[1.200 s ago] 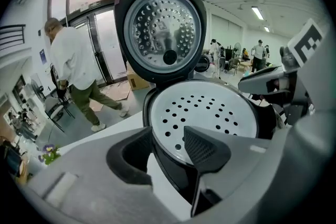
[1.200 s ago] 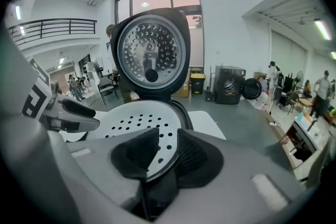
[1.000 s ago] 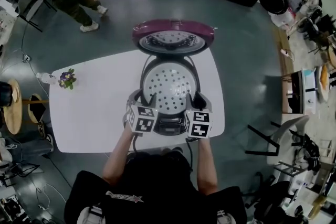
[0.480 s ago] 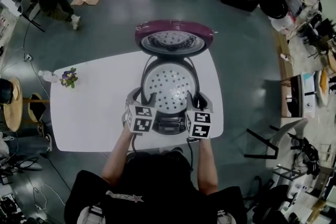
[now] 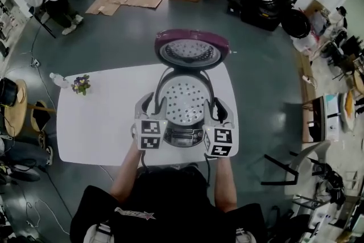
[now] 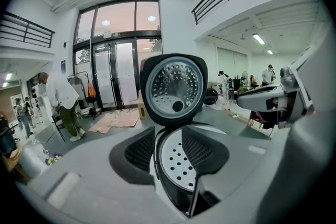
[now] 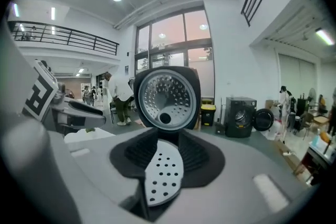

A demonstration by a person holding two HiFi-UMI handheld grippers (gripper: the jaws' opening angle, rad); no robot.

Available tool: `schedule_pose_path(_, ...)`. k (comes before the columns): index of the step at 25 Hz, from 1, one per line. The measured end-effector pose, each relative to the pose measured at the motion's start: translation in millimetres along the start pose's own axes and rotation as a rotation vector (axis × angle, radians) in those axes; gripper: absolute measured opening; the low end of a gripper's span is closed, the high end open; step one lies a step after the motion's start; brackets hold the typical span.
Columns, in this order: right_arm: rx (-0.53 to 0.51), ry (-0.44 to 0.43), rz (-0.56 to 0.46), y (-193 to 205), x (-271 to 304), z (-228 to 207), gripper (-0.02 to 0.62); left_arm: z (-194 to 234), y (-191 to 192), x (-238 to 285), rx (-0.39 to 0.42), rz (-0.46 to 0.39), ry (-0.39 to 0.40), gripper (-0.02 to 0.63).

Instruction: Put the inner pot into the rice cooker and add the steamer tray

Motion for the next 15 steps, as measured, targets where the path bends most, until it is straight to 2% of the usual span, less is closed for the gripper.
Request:
schedule_pose_path(4,-0.027,-0.042,-0.089,-14,-13,8,0.130,2,-9,-20,-0.006,-0.095,-0.034,0.140)
schedule_pose_path(8,-0.044,-0.064,-0.181,-22,-28,17,0.095,2,-13,-41,-0.015,-0.187,-0.055,0.098)
schedule_pose_path(12,-0.065,-0.084,-0.241,-20,-44,31,0.041,2,-7,-61,-0.015,-0.220,-0.072,0.039)
schedule_pose_path(15,-0.074,-0.100,-0.242,-15,-50,40,0.006,2,-1,-69,-0.022,-0.216,-0.068,0.011)
Point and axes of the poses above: the fingertips, and each gripper's own axes: x forward along the fingers, z to its left, y out of its underside, the point moved 8 cm from there along -x, backward along the fingers, and after that the axes turned 2 degrees about x, right-handed, at the moved point
